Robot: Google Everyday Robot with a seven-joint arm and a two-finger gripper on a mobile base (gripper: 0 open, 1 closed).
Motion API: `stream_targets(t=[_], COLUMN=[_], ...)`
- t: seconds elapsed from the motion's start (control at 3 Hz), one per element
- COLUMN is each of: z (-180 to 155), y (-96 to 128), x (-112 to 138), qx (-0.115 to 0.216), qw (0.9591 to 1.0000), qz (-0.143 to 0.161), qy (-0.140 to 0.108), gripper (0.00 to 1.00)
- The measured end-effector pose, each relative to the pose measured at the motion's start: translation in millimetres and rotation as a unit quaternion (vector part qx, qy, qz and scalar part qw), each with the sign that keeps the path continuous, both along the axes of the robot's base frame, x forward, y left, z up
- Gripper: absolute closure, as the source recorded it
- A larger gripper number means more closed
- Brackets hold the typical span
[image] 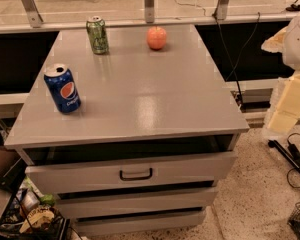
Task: Move apple near pepsi can
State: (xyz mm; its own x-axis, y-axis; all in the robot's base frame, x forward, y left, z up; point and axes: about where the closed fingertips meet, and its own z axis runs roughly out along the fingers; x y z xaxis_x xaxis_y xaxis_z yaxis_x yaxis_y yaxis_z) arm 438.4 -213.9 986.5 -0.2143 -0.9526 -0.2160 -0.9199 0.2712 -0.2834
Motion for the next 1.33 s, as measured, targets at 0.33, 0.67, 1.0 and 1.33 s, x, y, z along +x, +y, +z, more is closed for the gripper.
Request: stream_targets(t=[0.33, 0.67, 1.0, 1.33], z=[5.5, 26.7, 50.1, 59.6], y=[-1.3, -16.8, -43.1, -59.9], x=[3.2, 25.3, 57.6, 97.4], qx=[0.001, 0.020, 0.068, 0.136], qw=[1.0000, 0.9986, 0.9895, 0.9706], qz=[-0.002, -0.027, -0.077, -0.104], qy=[-0.007, -0.041, -0.102, -0.169], gripper=[0.00, 0.00, 0.00, 0.00])
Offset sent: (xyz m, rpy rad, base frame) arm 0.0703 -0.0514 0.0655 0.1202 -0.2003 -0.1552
